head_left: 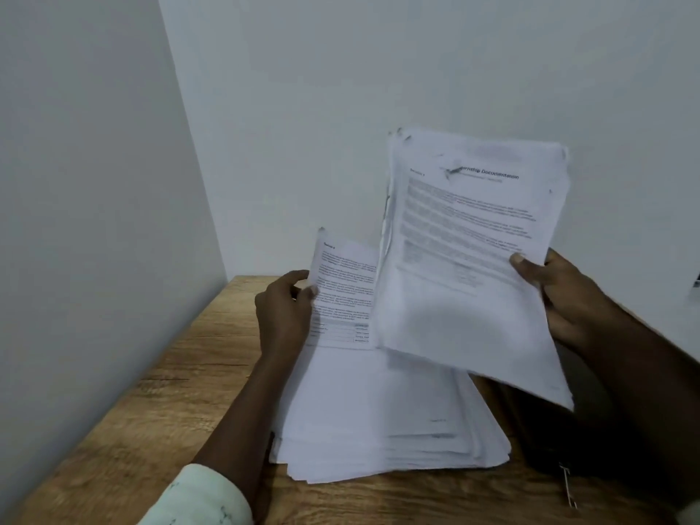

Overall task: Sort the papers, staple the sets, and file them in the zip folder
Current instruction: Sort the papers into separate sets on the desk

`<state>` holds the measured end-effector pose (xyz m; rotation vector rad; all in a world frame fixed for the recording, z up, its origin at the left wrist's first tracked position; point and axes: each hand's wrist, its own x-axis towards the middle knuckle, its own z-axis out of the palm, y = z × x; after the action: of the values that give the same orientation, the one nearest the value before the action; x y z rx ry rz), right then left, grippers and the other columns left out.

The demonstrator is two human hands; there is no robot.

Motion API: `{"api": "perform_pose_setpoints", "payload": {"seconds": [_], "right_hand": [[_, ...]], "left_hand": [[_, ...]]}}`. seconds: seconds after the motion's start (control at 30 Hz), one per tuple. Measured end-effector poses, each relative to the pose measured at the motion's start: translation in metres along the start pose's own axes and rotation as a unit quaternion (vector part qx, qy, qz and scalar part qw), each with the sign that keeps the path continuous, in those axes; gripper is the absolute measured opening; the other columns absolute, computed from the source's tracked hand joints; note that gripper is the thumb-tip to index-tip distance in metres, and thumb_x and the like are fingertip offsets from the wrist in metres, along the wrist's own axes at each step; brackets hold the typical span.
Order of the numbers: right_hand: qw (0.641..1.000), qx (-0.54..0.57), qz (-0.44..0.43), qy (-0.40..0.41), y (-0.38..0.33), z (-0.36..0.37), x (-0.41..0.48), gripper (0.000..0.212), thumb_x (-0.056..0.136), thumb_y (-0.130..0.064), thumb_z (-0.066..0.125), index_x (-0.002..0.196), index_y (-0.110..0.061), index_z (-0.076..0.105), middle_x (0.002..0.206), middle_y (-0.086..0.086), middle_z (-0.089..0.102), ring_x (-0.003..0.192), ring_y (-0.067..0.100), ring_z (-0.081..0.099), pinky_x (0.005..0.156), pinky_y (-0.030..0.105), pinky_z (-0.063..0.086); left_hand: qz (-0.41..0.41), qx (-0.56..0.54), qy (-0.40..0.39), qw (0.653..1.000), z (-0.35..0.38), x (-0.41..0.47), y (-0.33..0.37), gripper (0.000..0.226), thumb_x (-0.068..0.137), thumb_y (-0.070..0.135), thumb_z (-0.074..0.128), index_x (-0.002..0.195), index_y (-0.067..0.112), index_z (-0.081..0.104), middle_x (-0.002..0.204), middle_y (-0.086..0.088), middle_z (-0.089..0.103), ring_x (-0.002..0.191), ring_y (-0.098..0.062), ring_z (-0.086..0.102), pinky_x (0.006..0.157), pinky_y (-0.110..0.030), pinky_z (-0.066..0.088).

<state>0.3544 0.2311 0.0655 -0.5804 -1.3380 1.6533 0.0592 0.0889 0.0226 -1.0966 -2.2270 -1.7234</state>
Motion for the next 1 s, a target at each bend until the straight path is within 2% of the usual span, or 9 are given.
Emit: {"api": "perform_pose_setpoints", "payload": {"seconds": [0.1,0.23,0.33,0.4,0.5,0.63,0.77,0.9,1.0], "right_hand": [[0.999,-0.030,0.038,0.017,0.012,-0.006,0.002,0.036,0.099,-0.013,0.050,0.135,-0.016,0.055,0.128,0.004,0.066,0.113,0.025,0.066,0.095,0.040,0.054],[0.998,-0.032,0.054,0.025,0.014,-0.004,-0.002,0.033,0.100,-0.009,0.047,0.131,-0.014,0.057,0.121,0.003,0.070,0.106,0.022,0.068,0.083,0.033,0.058],[0.998,-0.007,0.056,0.013,0.019,0.006,-0.005,0.028,0.100,-0.005,0.045,0.124,-0.011,0.060,0.110,0.001,0.074,0.093,0.019,0.073,0.066,0.030,0.061],[0.998,0.003,0.066,-0.001,0.027,0.016,-0.005,0.029,0.099,-0.004,0.045,0.125,-0.005,0.058,0.116,0.009,0.071,0.094,0.024,0.073,0.064,0.032,0.060],[0.998,0.014,0.063,-0.016,0.041,0.027,-0.003,0.035,0.096,-0.004,0.049,0.130,-0.003,0.055,0.123,0.016,0.067,0.103,0.035,0.069,0.073,0.041,0.060],[0.998,0.024,0.046,-0.029,0.053,0.034,0.001,0.039,0.095,-0.011,0.051,0.134,-0.009,0.053,0.127,0.014,0.065,0.112,0.038,0.065,0.088,0.052,0.056],[0.999,-0.034,0.023,0.017,0.061,0.033,0.011,0.035,0.096,-0.006,0.054,0.132,-0.006,0.051,0.125,0.017,0.066,0.110,0.037,0.065,0.095,0.056,0.051],[0.992,-0.124,-0.011,0.038,0.050,0.027,0.010,0.025,0.098,0.000,0.050,0.121,0.001,0.058,0.106,0.007,0.074,0.089,0.019,0.072,0.076,0.031,0.058],[0.993,-0.066,-0.041,0.090,0.024,0.000,0.008,0.020,0.095,-0.012,0.057,0.115,-0.007,0.058,0.094,0.001,0.074,0.069,0.007,0.070,0.056,0.019,0.057]], "left_hand": [[-0.017,0.029,0.002,0.999,0.004,-0.001,-0.011,0.019,0.093,0.023,0.064,0.106,0.016,0.076,0.091,-0.005,0.075,0.085,-0.019,0.066,0.064,-0.019,0.041],[0.074,0.011,0.010,0.997,0.004,-0.002,-0.011,0.008,0.087,0.013,0.070,0.079,0.012,0.069,0.127,-0.001,0.065,0.133,-0.019,0.050,0.101,-0.025,0.038],[0.011,-0.173,-0.047,0.984,0.000,-0.001,0.003,0.015,0.094,0.013,0.061,0.081,0.013,0.054,0.092,-0.004,0.066,0.086,-0.013,0.063,0.074,-0.023,0.045],[-0.119,-0.359,-0.130,0.916,-0.003,-0.004,0.017,0.004,0.100,0.013,0.051,0.099,0.010,0.053,0.086,-0.010,0.064,0.070,-0.014,0.061,0.061,-0.026,0.052],[-0.204,-0.482,-0.196,0.829,-0.003,-0.009,0.022,0.010,0.102,0.012,0.047,0.109,0.011,0.054,0.100,-0.011,0.069,0.088,-0.024,0.067,0.080,-0.041,0.058],[-0.256,-0.559,-0.244,0.750,0.007,-0.009,0.012,0.027,0.096,0.020,0.056,0.119,0.005,0.055,0.127,-0.016,0.061,0.115,-0.034,0.059,0.103,-0.054,0.047],[-0.278,-0.568,-0.325,0.703,0.006,-0.013,0.021,0.038,0.097,0.032,0.054,0.122,0.005,0.062,0.112,-0.011,0.069,0.102,-0.029,0.066,0.090,-0.042,0.055],[-0.219,-0.584,-0.288,0.727,-0.013,-0.002,0.027,0.050,0.100,0.049,0.041,0.091,0.009,0.068,0.100,-0.012,0.073,0.091,-0.026,0.072,0.080,-0.040,0.057],[-0.147,-0.389,-0.197,0.888,-0.024,0.010,0.007,0.040,0.101,0.042,0.049,0.089,0.007,0.065,0.103,-0.013,0.074,0.097,-0.029,0.072,0.081,-0.038,0.058]]}}
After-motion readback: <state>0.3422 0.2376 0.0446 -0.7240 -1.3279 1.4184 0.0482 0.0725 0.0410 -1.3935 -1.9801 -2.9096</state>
